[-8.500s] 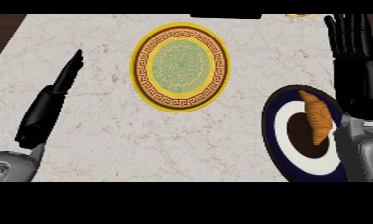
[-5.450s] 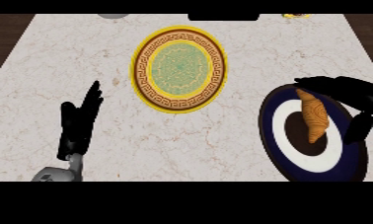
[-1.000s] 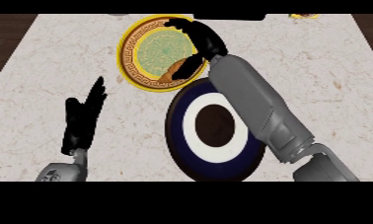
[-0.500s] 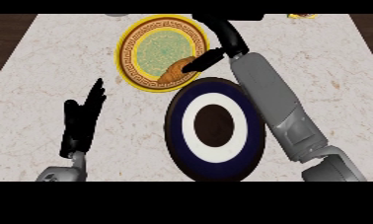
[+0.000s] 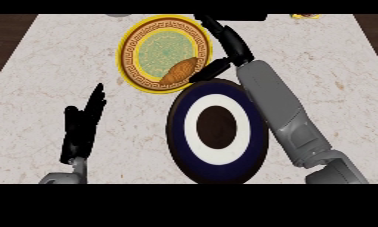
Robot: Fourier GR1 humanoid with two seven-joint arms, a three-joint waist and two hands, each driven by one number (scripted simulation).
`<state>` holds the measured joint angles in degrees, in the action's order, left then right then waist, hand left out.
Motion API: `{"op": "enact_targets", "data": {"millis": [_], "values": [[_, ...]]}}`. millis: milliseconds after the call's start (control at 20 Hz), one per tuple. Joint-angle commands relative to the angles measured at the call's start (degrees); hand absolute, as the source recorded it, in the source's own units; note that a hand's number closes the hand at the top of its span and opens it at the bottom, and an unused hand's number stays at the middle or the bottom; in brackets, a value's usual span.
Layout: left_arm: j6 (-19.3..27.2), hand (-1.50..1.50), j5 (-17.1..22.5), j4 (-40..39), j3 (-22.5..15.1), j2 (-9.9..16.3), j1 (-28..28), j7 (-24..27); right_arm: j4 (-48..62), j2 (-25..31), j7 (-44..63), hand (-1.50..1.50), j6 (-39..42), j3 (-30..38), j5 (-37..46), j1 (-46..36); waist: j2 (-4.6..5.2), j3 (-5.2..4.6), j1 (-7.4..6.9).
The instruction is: Pick the croissant from the plate and place it in the plate
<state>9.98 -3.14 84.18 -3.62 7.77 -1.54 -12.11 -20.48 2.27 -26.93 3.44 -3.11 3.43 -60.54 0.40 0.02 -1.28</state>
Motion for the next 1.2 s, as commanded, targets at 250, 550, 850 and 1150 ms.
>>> {"op": "enact_targets", "data": {"millis": [250, 550, 850, 1150], "values": [[-0.3, 0.0, -0.4, 1.2, 0.8, -0.3, -2.9, -3.4, 4.8, -2.2, -4.0, -1.5, -6.4, -0.6, 4.3, 2.4, 0.05, 0.0, 0.0], [-0.9, 0.0, -0.7, 0.4, 1.1, -0.6, -2.3, -2.3, 5.4, 0.1, -0.9, -1.5, -6.1, 1.6, 4.3, -1.2, 0.06, 0.0, 0.03], [-3.0, 0.0, 0.2, -0.8, 2.7, 0.8, -3.4, -2.0, 9.2, -0.6, -5.7, -1.5, -10.9, 0.9, 7.2, 2.1, 0.34, 0.01, -0.46], [-3.1, 0.0, 0.4, -2.0, 3.8, 0.6, -4.8, -1.4, 10.7, 3.3, -4.3, -1.5, -8.9, 2.8, 7.2, -0.2, 0.45, 0.02, -0.64]]}}
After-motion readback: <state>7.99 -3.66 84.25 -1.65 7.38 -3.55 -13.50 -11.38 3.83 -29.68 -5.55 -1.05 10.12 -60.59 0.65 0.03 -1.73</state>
